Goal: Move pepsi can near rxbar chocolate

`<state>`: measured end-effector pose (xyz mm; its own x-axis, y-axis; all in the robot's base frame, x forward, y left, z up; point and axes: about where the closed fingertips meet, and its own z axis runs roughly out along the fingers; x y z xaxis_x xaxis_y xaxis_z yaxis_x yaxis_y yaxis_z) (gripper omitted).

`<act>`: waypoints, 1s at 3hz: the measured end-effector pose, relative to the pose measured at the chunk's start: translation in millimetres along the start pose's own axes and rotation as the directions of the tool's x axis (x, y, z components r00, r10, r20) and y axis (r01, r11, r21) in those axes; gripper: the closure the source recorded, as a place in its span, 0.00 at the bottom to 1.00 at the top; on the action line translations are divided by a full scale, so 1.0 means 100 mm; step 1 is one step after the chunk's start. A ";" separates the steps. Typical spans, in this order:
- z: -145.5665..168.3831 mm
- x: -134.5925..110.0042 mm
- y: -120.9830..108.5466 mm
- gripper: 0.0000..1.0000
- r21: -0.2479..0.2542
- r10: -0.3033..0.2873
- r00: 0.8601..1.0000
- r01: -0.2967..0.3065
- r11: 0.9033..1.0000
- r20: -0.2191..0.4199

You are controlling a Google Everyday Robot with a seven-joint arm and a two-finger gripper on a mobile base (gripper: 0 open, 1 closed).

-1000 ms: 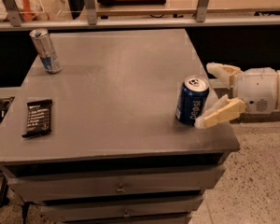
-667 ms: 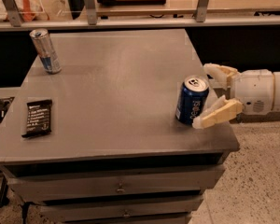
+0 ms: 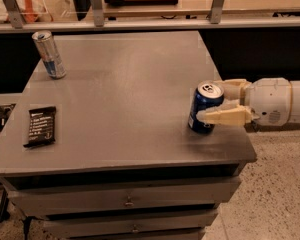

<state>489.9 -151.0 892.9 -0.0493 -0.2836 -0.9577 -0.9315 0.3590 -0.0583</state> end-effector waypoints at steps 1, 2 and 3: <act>0.01 0.00 0.01 0.64 -0.003 0.002 1.000 -0.002 1.000 0.003; 0.01 -0.01 0.01 0.87 -0.005 0.001 1.000 -0.001 1.000 0.002; -0.09 -0.25 -0.07 1.00 0.007 -0.042 0.999 0.042 0.999 0.003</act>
Offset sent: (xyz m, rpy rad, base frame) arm -0.0006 -0.0039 0.0004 0.0011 0.0045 -0.0024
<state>494.2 -154.6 920.2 -0.0091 -0.2961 -0.9551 -0.9302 0.3531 -0.1006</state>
